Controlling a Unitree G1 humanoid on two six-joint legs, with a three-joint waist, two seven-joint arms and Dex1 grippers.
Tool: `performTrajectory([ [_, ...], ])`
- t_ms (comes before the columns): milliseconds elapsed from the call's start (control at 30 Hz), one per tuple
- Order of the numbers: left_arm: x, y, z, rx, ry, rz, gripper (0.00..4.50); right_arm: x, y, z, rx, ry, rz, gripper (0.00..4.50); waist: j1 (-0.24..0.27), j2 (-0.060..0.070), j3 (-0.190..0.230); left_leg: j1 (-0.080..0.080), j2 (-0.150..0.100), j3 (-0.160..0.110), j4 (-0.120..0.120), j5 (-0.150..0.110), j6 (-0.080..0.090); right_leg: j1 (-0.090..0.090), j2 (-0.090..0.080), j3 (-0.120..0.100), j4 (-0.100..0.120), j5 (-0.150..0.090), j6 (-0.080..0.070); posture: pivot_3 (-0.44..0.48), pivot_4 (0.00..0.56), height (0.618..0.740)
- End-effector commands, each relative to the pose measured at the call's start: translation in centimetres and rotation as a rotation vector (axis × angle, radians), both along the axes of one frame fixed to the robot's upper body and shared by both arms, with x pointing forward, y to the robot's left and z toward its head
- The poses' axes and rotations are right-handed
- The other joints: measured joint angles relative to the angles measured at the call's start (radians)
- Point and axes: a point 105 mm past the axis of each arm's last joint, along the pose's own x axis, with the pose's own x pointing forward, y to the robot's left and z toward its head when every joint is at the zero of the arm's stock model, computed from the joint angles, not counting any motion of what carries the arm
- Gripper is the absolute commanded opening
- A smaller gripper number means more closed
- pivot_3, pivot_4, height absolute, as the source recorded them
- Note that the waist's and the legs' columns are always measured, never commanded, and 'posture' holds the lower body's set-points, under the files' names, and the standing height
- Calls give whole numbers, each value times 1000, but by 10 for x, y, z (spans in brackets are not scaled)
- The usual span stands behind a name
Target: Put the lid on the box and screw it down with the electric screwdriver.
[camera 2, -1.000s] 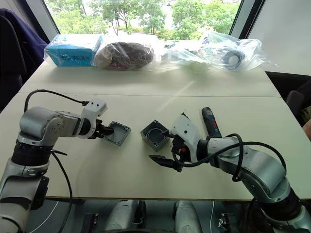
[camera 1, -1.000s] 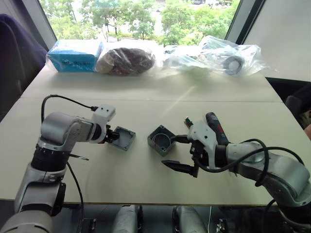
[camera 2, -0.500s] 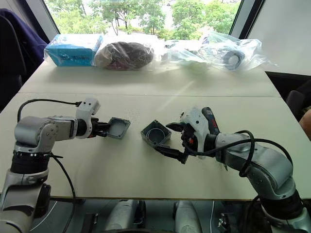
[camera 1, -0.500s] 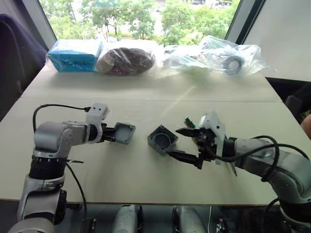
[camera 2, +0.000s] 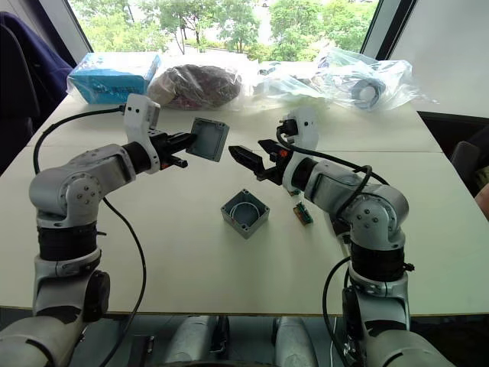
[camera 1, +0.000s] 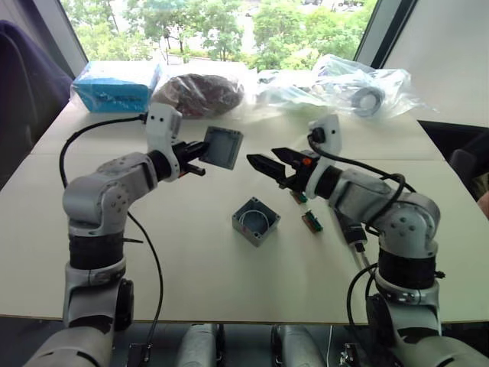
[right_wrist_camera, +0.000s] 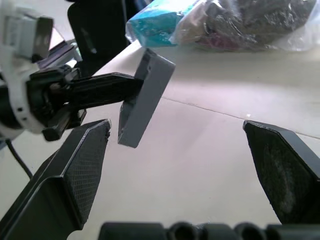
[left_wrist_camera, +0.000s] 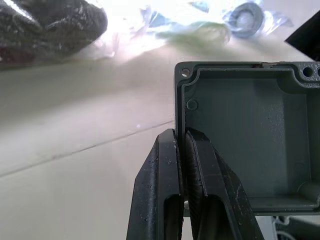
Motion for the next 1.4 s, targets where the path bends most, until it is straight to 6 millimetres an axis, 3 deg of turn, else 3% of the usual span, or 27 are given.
performTrajectory([
  [33, -6, -16, 25, -8, -112, -38, 37, -2, 0, 15, 78, -7, 8, 4500, -1, 0, 0, 0, 0, 0, 0, 0, 0, 0, 0, 0, 0, 0, 0, 0, 150, 740],
  [300, -9, -25, 27, -1, -131, -74, 37, 0, 1, 16, 121, 27, 8, 4500, -10, 0, 0, 0, 0, 0, 0, -3, 6, -1, 2, 0, 0, 0, 0, 0, 150, 740],
  [433, -12, -29, 27, -10, -131, -95, 0, 1, 1, 13, 126, 37, -6, 3507, -18, 0, 0, 0, 0, 0, 0, -3, 6, -1, 2, 0, 0, 0, 0, 0, 150, 740],
  [733, -13, -31, 28, -24, -133, -106, 0, 0, 4, 12, 157, 54, 8, 154, -24, 0, 0, 0, 1, 0, -1, -3, 6, -1, 3, 0, 0, 0, 0, 0, 150, 740],
  [867, -15, -31, 29, -42, -128, -121, 0, 1, 4, 14, 204, 67, 4, 113, -23, 0, 0, 0, 1, 0, -1, -3, 5, -1, 3, 0, 0, 0, 0, 0, 150, 740],
  [967, -17, -30, 27, -45, -112, -146, 905, 1, 4, 17, 228, 68, 4, 113, -23, 0, 0, 0, 2, 0, -1, -3, 5, -1, 3, 0, 0, 0, 0, 0, 150, 740],
  [1167, -29, -16, 33, -132, -28, -244, 3249, 3, -1, 19, 233, 56, -29, 113, -26, 0, 0, 0, 3, 0, -1, -3, 5, -1, 3, 0, 0, 0, 0, 0, 150, 740],
  [1233, -34, -3, 36, -185, 42, -284, 3249, 5, -10, 23, 215, 10, -79, 113, -28, 1, 0, 0, 3, 0, -1, -3, 5, -2, 3, 0, 0, 0, 0, 0, 150, 740],
  [1333, -35, 18, 49, -216, 31, -267, 3249, -3, -33, 34, 71, -199, -169, 113, -23, 1, 1, 0, 4, 0, -2, -3, 5, -2, 4, 0, 0, 0, 1, 0, 150, 740],
  [1400, -33, 20, 53, -234, 29, -274, 2711, -14, -49, 38, -183, -430, -253, 113, -17, 2, 1, -1, 2, -1, -2, -3, 5, -2, 3, 0, 0, -1, 2, 0, 150, 740],
])
